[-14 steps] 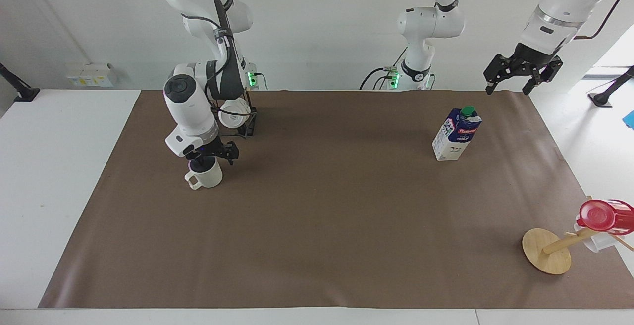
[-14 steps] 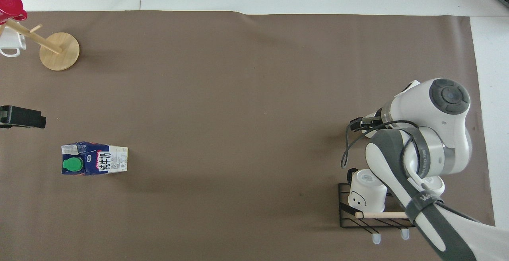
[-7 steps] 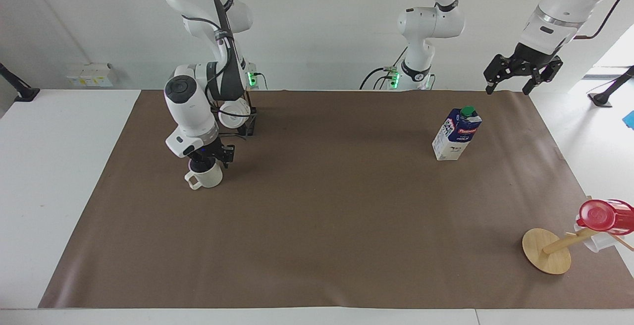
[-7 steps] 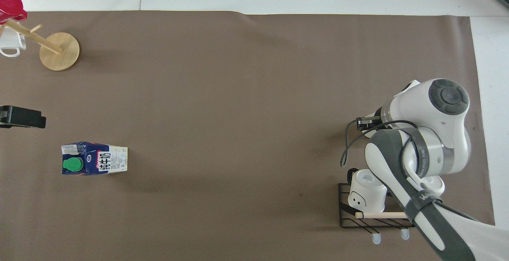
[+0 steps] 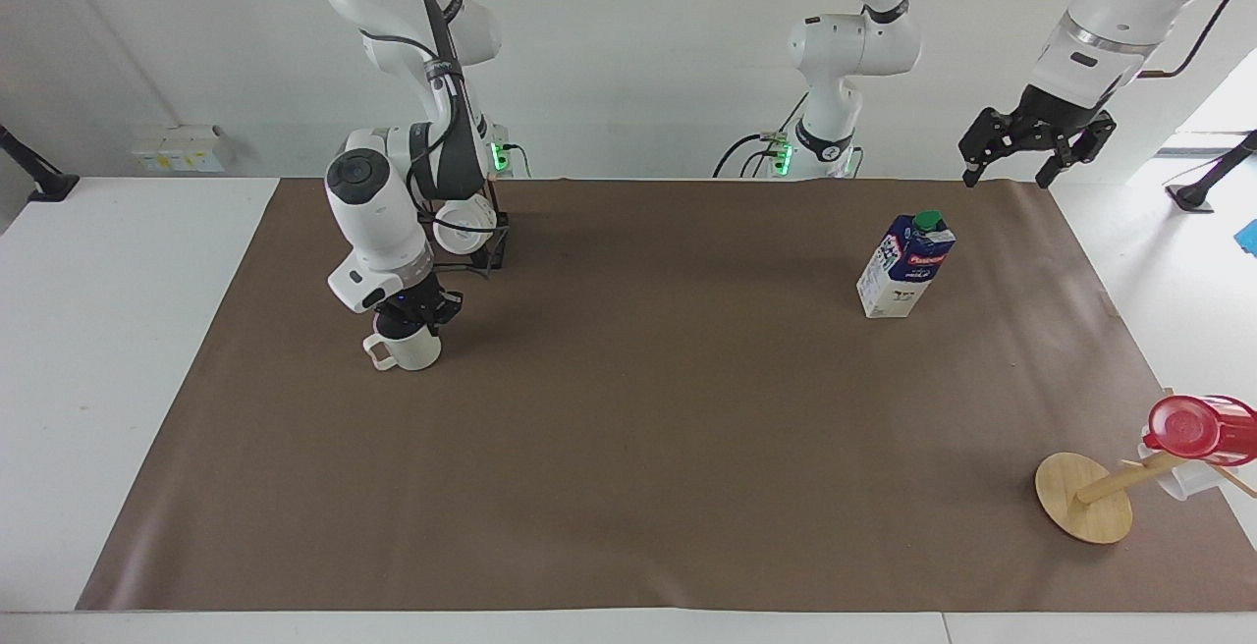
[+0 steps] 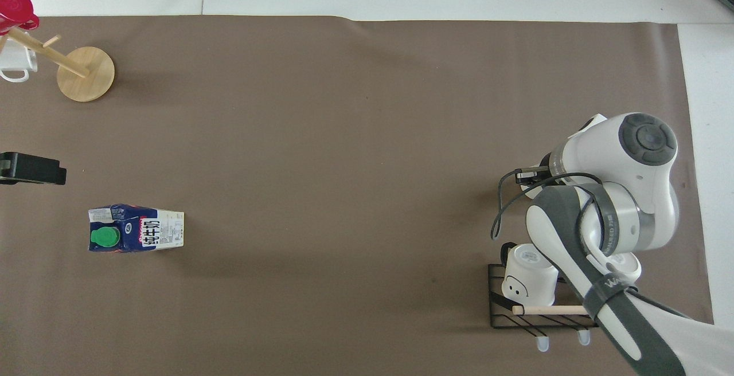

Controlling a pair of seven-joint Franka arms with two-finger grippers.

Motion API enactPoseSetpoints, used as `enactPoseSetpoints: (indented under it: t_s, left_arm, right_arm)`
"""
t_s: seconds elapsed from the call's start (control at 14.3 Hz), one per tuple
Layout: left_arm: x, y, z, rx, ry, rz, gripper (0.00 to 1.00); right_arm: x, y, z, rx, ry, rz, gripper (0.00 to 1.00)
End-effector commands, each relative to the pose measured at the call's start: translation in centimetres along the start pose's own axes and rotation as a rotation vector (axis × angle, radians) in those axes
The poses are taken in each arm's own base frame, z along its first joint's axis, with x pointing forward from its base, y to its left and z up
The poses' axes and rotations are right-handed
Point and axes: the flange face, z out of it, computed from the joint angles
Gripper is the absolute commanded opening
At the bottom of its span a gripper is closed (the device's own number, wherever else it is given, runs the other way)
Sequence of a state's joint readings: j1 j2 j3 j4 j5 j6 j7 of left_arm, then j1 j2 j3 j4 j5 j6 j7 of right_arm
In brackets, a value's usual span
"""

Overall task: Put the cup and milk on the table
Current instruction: 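Close the right gripper on the black mug's rim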

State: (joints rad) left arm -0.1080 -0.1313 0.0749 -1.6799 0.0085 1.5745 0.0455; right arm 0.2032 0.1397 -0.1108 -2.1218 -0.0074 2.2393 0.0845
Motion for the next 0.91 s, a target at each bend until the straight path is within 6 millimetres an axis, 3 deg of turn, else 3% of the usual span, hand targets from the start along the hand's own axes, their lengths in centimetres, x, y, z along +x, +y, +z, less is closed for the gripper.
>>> enactPoseSetpoints:
  t_s: [0.0, 0.42, 0.56, 0.7, 0.84]
  left_arm:
    - [0.0, -0.1, -0.3, -0.009, -0.009, -0.003, 1.00]
    - [0.0, -0.2, -0.4, -0.009, -0.009, -0.005, 1.00]
    - [0.0, -0.2, -0.3, -0.009, -0.010, -0.005, 1.00]
    - [0.0, -0.1, -0.3, -0.009, -0.010, -0.003, 1.00]
    - [0.0, -0.1, -0.3, -0.009, -0.010, -0.003, 1.00]
  right_arm:
    - [0.7, -0.3, -0.2, 0.010, 0.021, 0.003, 0.00]
    - [1.6, -0.6, -3.4, 0.014, 0.054, -0.051, 0.00]
    - [1.8, -1.2, -5.8, 0.017, 0.040, -0.053, 0.00]
    - [2.3, -2.6, -8.4, 0.020, 0.024, -0.067, 0.00]
    - [2.3, -4.7, -9.7, 0.055, 0.019, -0.041, 0.00]
